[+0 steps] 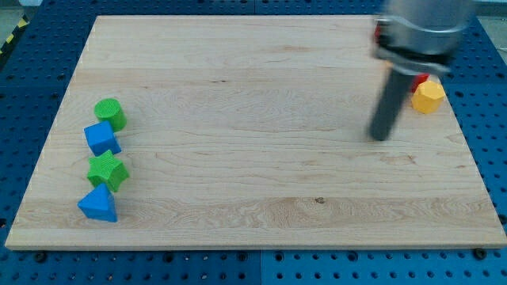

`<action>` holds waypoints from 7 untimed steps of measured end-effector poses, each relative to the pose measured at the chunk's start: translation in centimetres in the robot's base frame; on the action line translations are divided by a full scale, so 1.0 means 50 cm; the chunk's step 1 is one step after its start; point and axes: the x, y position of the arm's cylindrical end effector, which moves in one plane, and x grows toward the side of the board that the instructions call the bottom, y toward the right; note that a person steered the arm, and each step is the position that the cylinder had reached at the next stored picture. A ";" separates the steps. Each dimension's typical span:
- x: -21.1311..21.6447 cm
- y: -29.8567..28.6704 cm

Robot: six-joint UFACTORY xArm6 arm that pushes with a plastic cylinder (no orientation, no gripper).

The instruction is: Slide the yellow hexagon to the center

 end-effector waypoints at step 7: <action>-0.121 0.189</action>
